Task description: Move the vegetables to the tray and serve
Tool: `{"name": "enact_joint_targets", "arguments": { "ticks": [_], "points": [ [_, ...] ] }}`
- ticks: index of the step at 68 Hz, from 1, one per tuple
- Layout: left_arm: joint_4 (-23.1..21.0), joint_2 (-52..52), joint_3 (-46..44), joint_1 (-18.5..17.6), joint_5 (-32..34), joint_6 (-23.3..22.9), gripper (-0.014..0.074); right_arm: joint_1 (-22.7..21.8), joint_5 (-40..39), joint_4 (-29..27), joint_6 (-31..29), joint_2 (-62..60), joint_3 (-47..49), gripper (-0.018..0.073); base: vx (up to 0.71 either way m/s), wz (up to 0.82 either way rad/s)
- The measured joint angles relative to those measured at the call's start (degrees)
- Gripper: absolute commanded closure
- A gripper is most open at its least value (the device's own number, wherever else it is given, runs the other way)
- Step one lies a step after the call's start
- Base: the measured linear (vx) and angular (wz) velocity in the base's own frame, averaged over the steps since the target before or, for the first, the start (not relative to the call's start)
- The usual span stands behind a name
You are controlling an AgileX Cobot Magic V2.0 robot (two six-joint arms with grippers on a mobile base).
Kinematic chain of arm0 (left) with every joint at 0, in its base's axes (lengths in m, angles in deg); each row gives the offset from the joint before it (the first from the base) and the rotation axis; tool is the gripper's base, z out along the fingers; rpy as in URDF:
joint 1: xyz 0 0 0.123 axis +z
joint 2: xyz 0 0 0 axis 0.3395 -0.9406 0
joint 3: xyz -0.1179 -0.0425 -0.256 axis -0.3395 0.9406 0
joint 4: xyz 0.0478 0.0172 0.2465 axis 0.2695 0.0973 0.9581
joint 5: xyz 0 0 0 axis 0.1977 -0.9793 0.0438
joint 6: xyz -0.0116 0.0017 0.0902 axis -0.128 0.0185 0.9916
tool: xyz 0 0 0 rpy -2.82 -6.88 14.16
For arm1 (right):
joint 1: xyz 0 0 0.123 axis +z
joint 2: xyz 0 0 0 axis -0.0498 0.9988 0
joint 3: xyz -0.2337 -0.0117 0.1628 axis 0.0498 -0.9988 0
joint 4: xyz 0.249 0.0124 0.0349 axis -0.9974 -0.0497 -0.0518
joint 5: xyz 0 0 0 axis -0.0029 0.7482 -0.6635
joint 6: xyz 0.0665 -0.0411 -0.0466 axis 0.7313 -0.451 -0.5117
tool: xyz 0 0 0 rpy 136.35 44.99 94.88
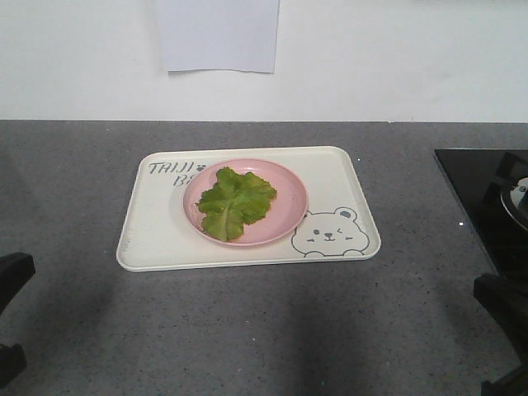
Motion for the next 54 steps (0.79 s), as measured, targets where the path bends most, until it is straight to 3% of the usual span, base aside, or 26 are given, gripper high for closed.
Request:
{"name": "enact_joint_targets", "arguments": {
  "ticks": [54],
  "points": [
    [0.01, 0.35, 0.35, 0.00, 0.36, 0.00, 0.0602, 0.00, -0.25, -0.48, 0.24, 0.00, 0.00, 0.0565, 0.00, 0.00]
  ]
}}
